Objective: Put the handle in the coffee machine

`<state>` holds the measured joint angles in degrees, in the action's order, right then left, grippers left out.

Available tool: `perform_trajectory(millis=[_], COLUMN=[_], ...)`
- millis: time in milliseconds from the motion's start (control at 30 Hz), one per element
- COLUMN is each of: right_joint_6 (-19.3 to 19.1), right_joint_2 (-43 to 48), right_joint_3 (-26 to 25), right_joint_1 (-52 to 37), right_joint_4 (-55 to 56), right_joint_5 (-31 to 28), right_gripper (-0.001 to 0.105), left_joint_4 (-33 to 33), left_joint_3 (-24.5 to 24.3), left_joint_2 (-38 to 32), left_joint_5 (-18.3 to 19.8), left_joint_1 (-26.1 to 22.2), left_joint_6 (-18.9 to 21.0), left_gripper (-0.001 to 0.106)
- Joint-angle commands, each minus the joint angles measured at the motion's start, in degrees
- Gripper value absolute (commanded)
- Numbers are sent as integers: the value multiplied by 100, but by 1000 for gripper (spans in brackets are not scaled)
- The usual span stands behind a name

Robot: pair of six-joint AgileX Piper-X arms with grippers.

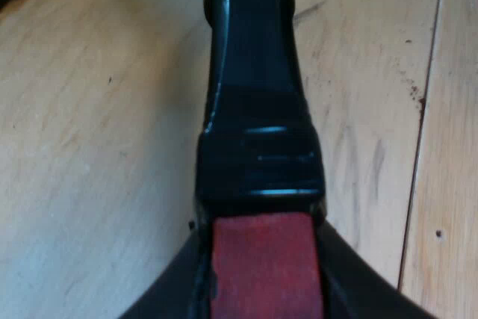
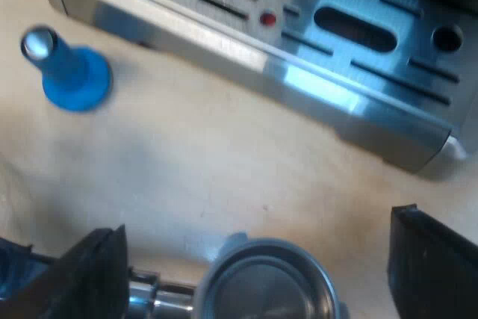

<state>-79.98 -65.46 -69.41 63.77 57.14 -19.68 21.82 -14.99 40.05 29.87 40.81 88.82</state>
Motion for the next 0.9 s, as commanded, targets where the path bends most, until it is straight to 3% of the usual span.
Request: perform_trajectory(millis=[33,300,400,533,700,900], right_joint_6=[145,221,219,219,3,-133], right_joint_2=[134,207,207,207,207,207], right_joint_3=[5,359,470,902,1234,1699], right_joint_1=[217,657,699,793,790,790], right_joint_4=[-105,-744,-1007,-2013,-2779,-3742], right_joint_5=[-450,-883,-897,-1161,-1183,-1645], right_gripper=[72,72,72,72,72,72], left_joint_4=[-40,497,551,760,772,852], left_joint_3=[-147,-401,-397,-397,-397,-397], left_joint_2=[-30,-59,-107,-294,-480,-552], left_joint_5=[146,359,373,373,373,373], left_joint_1=[-158,-1326,-1442,-1720,-2149,-2589], left_joint_6=[-50,-185,-185,-471,-561,-1063], left_gripper=[0,0,0,0,0,0])
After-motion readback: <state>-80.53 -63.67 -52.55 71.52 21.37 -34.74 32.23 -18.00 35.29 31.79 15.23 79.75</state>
